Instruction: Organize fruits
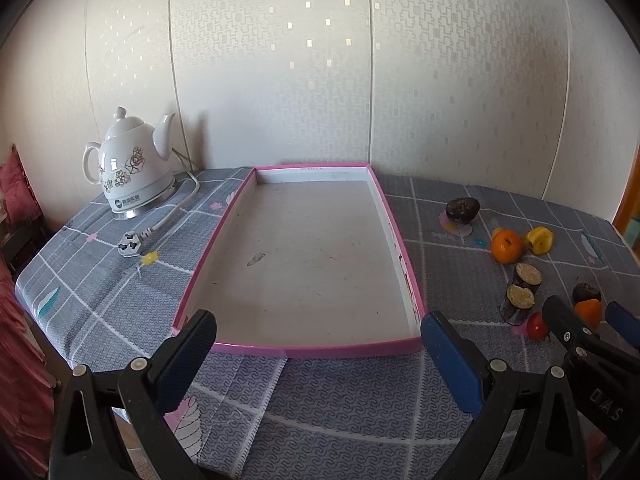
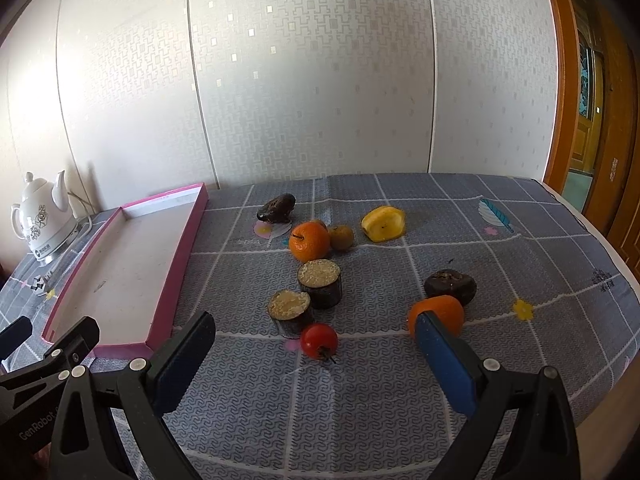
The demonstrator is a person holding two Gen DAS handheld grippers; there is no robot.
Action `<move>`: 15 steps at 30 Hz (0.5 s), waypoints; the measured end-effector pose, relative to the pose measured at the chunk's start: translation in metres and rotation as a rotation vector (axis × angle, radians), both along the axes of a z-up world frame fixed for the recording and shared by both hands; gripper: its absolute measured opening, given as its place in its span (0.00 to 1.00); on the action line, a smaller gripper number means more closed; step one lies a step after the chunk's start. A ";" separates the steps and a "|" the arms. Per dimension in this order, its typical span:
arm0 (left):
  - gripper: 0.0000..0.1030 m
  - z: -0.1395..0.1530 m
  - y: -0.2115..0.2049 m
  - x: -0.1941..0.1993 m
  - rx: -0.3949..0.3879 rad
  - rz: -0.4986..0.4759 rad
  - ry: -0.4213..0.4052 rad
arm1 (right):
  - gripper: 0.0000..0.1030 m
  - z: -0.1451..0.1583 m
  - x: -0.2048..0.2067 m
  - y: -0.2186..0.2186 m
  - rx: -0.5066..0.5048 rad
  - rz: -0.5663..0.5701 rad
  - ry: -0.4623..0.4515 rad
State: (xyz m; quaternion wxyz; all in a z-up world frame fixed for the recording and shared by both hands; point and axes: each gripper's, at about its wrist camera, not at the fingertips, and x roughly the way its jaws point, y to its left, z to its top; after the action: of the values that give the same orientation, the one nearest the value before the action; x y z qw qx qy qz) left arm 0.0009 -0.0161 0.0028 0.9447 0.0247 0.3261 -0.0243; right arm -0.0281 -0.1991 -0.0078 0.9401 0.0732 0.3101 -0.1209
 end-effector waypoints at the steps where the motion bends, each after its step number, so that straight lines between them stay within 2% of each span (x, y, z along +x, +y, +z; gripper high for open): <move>1: 1.00 0.000 0.000 0.000 0.002 -0.002 0.000 | 0.98 0.000 0.000 0.000 0.001 0.001 0.000; 15: 1.00 -0.002 0.001 0.001 0.008 -0.010 0.009 | 0.98 0.000 -0.001 0.000 0.003 -0.002 -0.002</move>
State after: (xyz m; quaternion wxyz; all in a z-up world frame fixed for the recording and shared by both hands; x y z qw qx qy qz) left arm 0.0015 -0.0156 0.0011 0.9430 0.0300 0.3302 -0.0281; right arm -0.0294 -0.1995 -0.0081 0.9403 0.0749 0.3090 -0.1212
